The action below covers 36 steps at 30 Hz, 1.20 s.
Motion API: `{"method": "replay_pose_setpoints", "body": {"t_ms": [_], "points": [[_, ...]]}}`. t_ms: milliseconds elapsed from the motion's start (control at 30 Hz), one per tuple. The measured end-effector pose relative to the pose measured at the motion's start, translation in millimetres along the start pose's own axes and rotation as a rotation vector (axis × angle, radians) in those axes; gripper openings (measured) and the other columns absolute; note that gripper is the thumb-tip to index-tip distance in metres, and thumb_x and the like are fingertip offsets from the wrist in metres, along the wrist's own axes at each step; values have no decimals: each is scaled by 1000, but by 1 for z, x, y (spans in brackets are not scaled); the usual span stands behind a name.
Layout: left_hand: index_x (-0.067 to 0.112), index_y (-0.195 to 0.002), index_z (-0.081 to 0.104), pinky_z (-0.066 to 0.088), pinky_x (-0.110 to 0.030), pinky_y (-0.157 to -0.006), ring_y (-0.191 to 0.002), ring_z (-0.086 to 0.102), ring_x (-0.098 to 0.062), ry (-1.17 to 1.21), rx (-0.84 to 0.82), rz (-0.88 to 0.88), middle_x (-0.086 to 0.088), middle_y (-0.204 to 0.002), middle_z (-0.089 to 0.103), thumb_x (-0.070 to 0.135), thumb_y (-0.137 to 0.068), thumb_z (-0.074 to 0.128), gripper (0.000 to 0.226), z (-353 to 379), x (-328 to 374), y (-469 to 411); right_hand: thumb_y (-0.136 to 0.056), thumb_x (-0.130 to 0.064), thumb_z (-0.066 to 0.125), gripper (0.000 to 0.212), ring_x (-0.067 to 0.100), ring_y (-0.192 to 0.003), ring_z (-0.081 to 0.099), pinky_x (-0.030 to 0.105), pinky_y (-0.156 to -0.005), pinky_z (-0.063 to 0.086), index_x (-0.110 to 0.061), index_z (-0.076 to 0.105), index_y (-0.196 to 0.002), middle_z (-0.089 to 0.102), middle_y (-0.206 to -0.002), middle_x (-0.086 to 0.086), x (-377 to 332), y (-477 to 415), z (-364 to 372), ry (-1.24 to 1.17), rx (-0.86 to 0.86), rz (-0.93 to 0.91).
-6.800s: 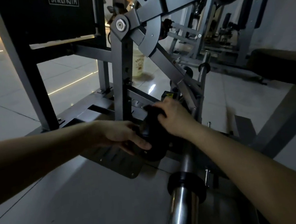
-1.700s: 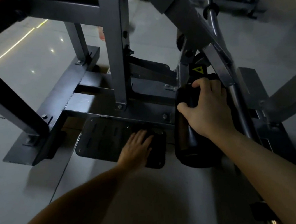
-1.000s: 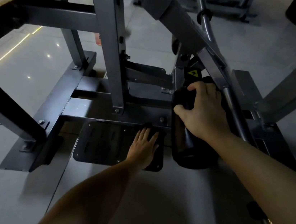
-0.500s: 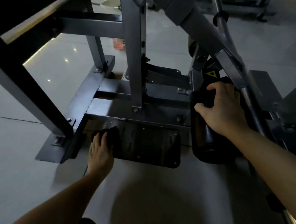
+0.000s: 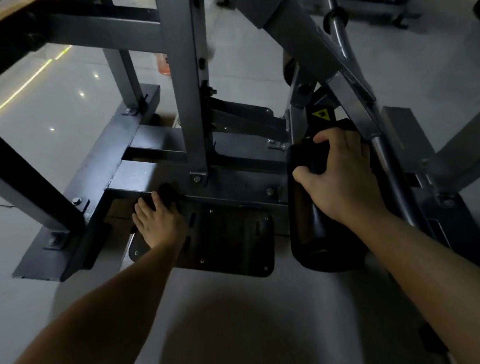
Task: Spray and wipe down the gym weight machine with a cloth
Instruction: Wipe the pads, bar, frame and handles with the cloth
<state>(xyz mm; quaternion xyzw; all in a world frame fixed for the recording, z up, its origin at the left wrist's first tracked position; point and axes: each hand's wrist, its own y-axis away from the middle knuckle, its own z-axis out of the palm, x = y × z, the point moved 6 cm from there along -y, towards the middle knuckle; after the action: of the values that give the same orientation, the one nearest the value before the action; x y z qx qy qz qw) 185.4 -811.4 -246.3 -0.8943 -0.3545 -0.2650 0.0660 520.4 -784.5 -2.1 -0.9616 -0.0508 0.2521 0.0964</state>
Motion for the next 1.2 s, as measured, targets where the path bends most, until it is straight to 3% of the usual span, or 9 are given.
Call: {"method": "replay_pose_setpoints", "body": {"t_ms": [100,300,500,600,667,767,900,1100,1200], "points": [[16,-160,28,4,-45,-126,-156,12,-34,-44,30,154,-19,-167,19,32,-104,47,61,15,21,26,-80,-43,69,58,25,-129,37,36,-81,38,-27,44,-130,38,-140,0,1,0,-1,-15,10,-5],[17,-134,66,41,-47,-113,-134,52,-35,-31,-190,756,-11,-143,58,26,-93,68,42,54,70,106,-80,-42,70,57,23,-129,37,35,-82,37,-27,45,-130,39,-141,-1,-1,2,-3,-38,6,-2],[21,-113,73,49,-29,-80,-98,69,-27,487,123,288,-8,-107,72,12,-96,59,24,-10,107,40,-78,-45,66,58,21,-128,37,34,-82,37,-27,46,-129,40,-139,-2,-1,2,-3,-53,13,-8],[14,-134,64,46,-34,-103,-123,56,-29,405,162,437,-14,-135,59,11,-95,58,39,1,134,16,-76,-47,64,59,20,-128,36,35,-81,38,-28,45,-129,39,-138,-4,0,1,-2,-65,11,-5],[17,-151,47,28,-44,-122,-146,34,-35,137,-5,518,-18,-158,37,24,-102,51,50,46,141,14,-77,-47,64,59,19,-127,37,35,-81,38,-28,44,-129,39,-138,-5,1,1,-2,-64,9,-10],[26,-161,27,6,-44,-127,-157,4,-32,-79,-133,560,-13,-169,11,29,-105,43,59,90,153,20,-75,-49,62,60,17,-126,36,34,-80,40,-29,43,-128,39,-137,-6,1,1,-1,-77,7,-28],[23,-151,49,14,-41,-128,-156,16,-25,69,-357,794,-5,-166,27,8,-96,55,57,113,197,38,-72,-51,58,62,17,-126,36,35,-82,40,-29,44,-128,40,-137,-5,4,0,-2,-100,19,-22],[26,-140,61,44,-46,-110,-136,43,-33,-123,-252,1013,-9,-153,45,12,-89,66,53,75,154,48,-77,-46,64,59,21,-128,36,36,-82,36,-27,44,-129,41,-137,-4,3,1,-2,-88,3,-31],[21,-134,67,51,-49,-101,-124,50,-42,-218,-166,947,-18,-145,49,6,-81,69,55,38,114,26,-76,-47,63,60,21,-128,36,35,-81,34,-26,44,-129,41,-137,-3,2,1,-3,-87,-2,-22]]}}
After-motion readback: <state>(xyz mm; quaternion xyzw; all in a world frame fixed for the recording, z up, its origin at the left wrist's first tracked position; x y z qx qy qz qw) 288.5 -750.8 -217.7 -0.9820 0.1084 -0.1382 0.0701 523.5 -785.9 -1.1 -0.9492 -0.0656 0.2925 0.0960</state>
